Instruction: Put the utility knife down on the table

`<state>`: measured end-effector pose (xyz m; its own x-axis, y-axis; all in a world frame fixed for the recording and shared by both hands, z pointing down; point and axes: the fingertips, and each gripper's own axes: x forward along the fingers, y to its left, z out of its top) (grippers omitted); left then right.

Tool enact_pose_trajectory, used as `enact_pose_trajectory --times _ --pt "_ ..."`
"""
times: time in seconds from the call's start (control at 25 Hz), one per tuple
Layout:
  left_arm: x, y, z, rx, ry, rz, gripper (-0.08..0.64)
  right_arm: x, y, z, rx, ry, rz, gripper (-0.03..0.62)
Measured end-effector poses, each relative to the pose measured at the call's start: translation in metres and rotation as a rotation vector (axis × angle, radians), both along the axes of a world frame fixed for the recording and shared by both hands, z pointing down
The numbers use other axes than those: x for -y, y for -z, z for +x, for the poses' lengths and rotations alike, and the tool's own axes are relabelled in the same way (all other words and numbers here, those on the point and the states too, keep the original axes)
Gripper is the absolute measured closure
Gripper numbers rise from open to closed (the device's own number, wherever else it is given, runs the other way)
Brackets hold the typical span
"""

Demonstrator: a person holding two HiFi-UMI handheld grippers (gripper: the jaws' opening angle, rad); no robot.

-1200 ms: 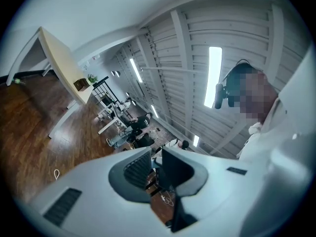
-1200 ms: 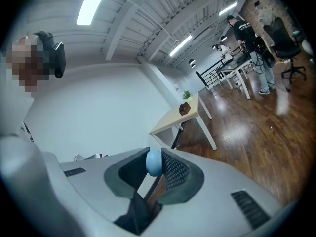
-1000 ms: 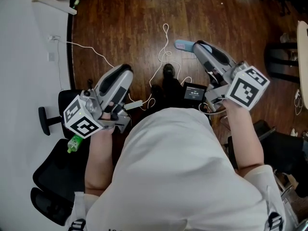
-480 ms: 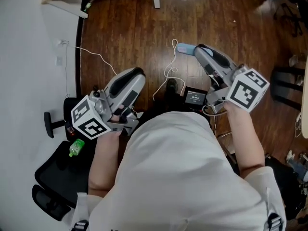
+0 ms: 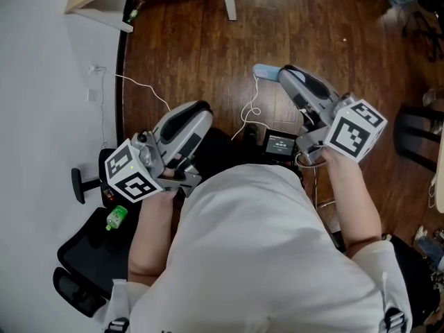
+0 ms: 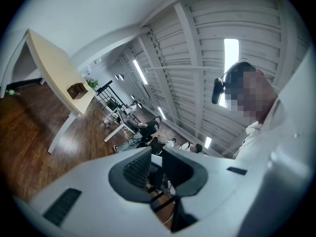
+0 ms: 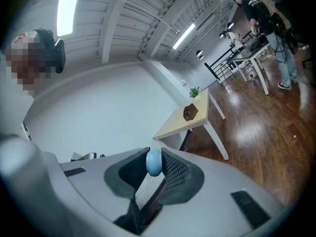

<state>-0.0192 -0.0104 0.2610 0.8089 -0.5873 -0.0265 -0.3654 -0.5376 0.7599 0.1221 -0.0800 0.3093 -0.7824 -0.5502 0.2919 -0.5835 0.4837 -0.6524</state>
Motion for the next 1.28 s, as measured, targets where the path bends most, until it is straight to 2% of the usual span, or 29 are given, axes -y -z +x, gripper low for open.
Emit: enact_pose_trajectory --times 0.12,0.2,0.36,0.44,0.88,1.28 --pt "-0.002 0.002 0.011 0.004 -0.019 0.007 0.495 -0.001 0.001 0.006 0.007 -0.006 0.002 0.52" --pt "0.011 -0.001 0.003 -0.01 -0.038 -0.002 0.495 0.011 -0.001 -0.007 -0.001 -0.011 -0.007 0.52" --pt "0.078 -0.014 -0.056 -0.053 -0.073 -0.032 0.495 0.075 -0.007 -0.07 -0.038 -0.024 -0.022 0.52" --pt "0.098 -0.017 -0.075 -0.063 -0.08 -0.028 0.495 0.095 -0.006 -0.089 -0.05 -0.028 -0.01 0.52" --pt "0.101 -0.01 -0.079 -0.039 -0.114 0.009 0.495 0.094 0.004 -0.091 -0.037 -0.052 0.017 0.52" --pt "0.151 -0.021 -0.144 -0.046 -0.152 0.005 0.495 0.142 -0.005 -0.157 -0.053 -0.076 0.011 0.52"
